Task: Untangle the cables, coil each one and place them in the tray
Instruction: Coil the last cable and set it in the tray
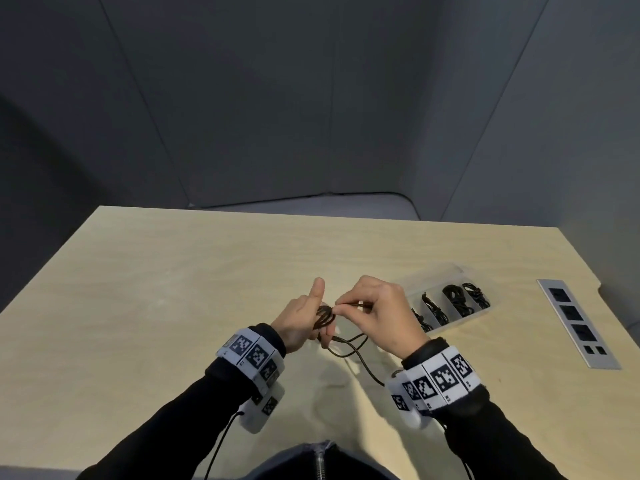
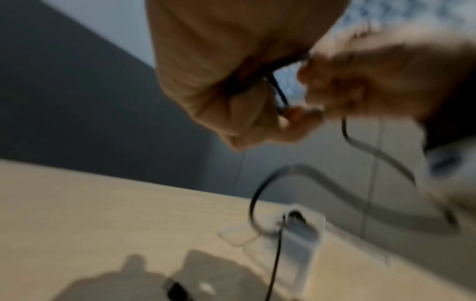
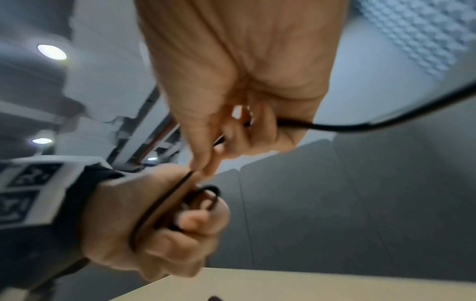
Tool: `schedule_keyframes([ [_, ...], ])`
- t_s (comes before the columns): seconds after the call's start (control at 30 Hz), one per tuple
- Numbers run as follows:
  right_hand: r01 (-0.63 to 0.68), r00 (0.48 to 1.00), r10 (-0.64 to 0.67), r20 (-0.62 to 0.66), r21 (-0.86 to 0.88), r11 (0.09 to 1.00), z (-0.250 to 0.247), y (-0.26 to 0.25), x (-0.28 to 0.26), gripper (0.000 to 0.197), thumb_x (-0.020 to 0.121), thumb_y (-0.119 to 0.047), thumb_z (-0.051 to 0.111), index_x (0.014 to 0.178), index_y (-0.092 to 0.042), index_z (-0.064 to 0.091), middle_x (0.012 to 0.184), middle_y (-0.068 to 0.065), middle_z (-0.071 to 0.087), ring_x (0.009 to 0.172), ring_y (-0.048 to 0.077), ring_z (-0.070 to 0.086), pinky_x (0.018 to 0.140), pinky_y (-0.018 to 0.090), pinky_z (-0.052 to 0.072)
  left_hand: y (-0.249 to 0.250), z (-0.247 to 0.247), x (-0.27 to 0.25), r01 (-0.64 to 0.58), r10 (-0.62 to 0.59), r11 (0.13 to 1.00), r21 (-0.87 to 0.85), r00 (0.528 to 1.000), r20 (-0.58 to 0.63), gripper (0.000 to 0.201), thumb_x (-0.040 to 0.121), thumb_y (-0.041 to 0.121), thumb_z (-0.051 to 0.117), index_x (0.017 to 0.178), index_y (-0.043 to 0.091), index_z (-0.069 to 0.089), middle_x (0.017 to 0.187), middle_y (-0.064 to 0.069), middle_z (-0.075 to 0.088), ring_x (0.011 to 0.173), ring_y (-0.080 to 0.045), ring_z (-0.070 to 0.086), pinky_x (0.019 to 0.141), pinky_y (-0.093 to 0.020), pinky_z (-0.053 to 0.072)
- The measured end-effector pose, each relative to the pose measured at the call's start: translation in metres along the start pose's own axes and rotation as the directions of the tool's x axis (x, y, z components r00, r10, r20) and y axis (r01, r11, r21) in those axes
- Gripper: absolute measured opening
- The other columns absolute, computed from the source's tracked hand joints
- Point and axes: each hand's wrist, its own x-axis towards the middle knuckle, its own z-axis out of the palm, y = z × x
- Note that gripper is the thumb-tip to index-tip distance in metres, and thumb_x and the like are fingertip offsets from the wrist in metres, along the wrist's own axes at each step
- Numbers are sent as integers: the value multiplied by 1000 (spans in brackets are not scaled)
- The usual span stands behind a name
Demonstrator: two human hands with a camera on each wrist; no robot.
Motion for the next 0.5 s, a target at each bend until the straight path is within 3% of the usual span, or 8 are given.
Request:
schedule_keyframes([
  [0.07,-139,987,149,-67,137,981,1,8,2,10,68,-22,83,69,-21,73,67,-7,67,62,2,58,62,15,43,4,0,-3,23,-17,998,-62,995,93,69,97,57,23,62,10,61,51,-2,56,41,-3,45,42,-9,33],
  [0.13,-226,969,243,-47,233,946,1,16,3,14,64,-25,85,64,-20,72,61,-7,67,57,1,54,60,18,43,5,0,-4,-7,20,995,-98,990,137,42,97,37,46,67,11,60,52,0,51,42,-3,43,42,-9,32],
  [0.2,-266,959,283,-11,308,913,1,21,2,22,60,-36,85,63,-19,71,57,-5,64,56,10,51,58,23,43,1,-1,-4,-44,64,988,-150,989,133,35,98,25,49,69,11,60,49,3,51,42,-6,43,42,-14,34],
  [0.27,-303,948,318,26,385,871,2,26,1,27,59,-41,80,65,-17,71,59,1,63,57,17,52,60,27,44,-1,0,-6,-67,100,969,-237,987,126,36,96,30,47,71,8,60,50,1,59,43,-13,51,46,-19,40],
  [0.33,-328,941,335,58,416,848,3,31,-2,25,68,-34,77,73,-11,70,58,1,60,57,14,51,59,23,44,1,1,-7,-78,125,938,-337,985,118,38,95,34,45,75,5,58,62,-9,69,52,-23,64,56,-25,50],
  [0.43,-328,940,338,55,422,845,4,40,-11,13,85,-22,65,80,-10,64,48,-10,51,48,4,45,51,17,38,11,-2,-6,-89,28,850,-519,992,-125,36,100,28,38,77,4,52,75,-15,73,68,-27,72,62,-25,53],
  [0.5,-323,940,340,37,418,849,3,48,-19,13,91,-15,58,80,-14,65,48,-12,51,46,-1,41,50,15,36,9,-8,-2,-157,-53,744,-650,955,-291,36,101,26,35,79,2,51,82,-19,73,79,-31,72,75,-33,55],
])
